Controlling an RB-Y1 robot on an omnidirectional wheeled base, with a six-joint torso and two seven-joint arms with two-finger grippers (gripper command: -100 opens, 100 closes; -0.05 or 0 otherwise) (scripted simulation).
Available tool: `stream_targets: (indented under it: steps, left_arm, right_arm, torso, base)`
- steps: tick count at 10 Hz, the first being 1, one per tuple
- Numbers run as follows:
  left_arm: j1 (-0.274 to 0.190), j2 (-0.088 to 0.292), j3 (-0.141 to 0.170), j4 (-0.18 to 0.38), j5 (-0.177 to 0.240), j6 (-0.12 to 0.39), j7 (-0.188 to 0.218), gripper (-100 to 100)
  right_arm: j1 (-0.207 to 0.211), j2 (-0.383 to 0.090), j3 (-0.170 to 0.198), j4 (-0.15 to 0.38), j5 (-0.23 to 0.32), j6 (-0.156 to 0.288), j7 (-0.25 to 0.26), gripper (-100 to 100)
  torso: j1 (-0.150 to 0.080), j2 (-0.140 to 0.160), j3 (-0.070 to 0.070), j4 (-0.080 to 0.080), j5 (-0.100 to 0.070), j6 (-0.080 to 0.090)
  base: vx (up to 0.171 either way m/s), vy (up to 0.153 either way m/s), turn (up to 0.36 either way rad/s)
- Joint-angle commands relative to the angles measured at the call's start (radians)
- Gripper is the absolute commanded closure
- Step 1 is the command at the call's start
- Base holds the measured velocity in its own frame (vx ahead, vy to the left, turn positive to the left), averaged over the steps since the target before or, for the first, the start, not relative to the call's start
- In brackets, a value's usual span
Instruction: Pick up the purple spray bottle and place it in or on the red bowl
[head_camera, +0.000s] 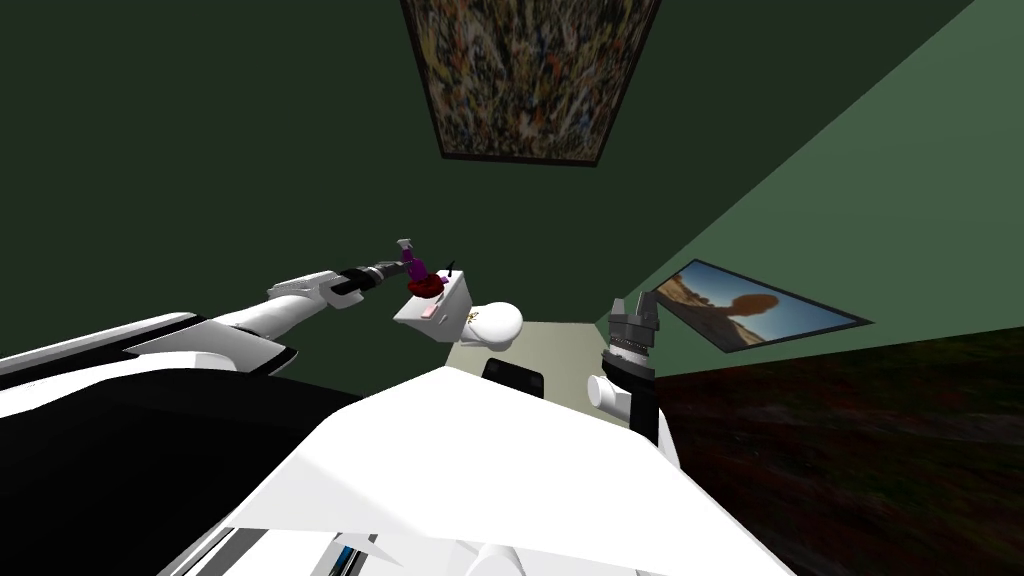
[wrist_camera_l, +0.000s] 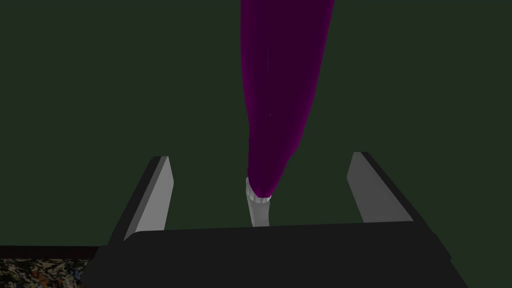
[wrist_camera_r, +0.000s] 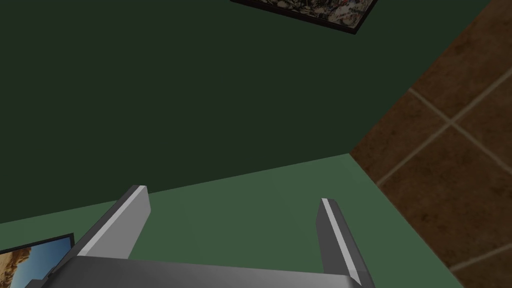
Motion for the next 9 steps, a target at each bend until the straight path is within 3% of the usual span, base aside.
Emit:
stream_targets:
  steps: [1,2,3,4,5,7,8,9]
  left_arm:
    - [-0.015,-0.004,-0.007,-0.05,-0.004,0.04,-0.004,-100]
    - [-0.015,-0.004,-0.007,-0.05,-0.004,0.04,-0.004,-100]
    - [0.025,-0.056,0.036,-0.08,0.043,0.078,-0.052,-100]
    - [0.037,-0.071,0.072,-0.138,0.048,0.117,-0.077,-100]
    - [0.037,-0.071,0.072,-0.166,0.048,0.147,-0.097,-100]
    - [0.037,-0.071,0.072,-0.222,0.048,0.187,-0.097,-100]
    - [0.089,-0.12,0.131,-0.269,0.1,0.232,-0.147,-100]
    - [0.089,-0.139,0.15,-0.303,0.101,0.262,-0.171,-100]
  right_arm:
    - [0.0,0.0,0.0,0.0,0.0,0.0,0.0,0]
    - [0.0,0.0,0.0,0.0,0.0,0.0,0.0,0]
    - [0.0,0.0,0.0,0.0,0.0,0.0,0.0,0]
    - [0.0,0.0,0.0,0.0,0.0,0.0,0.0,0]
    - [0.0,0.0,0.0,0.0,0.0,0.0,0.0,0]
    - [0.0,0.0,0.0,0.0,0.0,0.0,0.0,0]
    - [0.0,0.0,0.0,0.0,0.0,0.0,0.0,0]
    - [0.0,0.0,0.0,0.0,0.0,0.0,0.0,0]
  torso:
    - [0.0,0.0,0.0,0.0,0.0,0.0]
    - [-0.002,-0.001,0.0,0.0,-0.001,0.0]
    - [-0.003,-0.001,0.0,0.0,-0.001,0.0]
    - [0.005,0.001,0.0,0.0,0.001,0.0]
    - [0.007,0.001,0.0,0.0,0.002,0.0]
    - [-0.001,-0.001,0.0,0.0,0.0,0.0]
    - [-0.003,-0.001,-0.001,0.0,0.0,0.0]
    - [0.002,-0.001,-0.001,-0.001,0.001,0.001]
  base:
    - [-0.001,-0.011,0.01]
    - [0.002,-0.015,-0.008]
    - [-0.015,0.124,-0.099]
    - [-0.023,0.15,-0.075]
    - [-0.003,0.066,-0.001]
    - [0.009,-0.005,0.012]
    - [-0.002,0.092,-0.094]
    - [-0.009,0.142,-0.079]
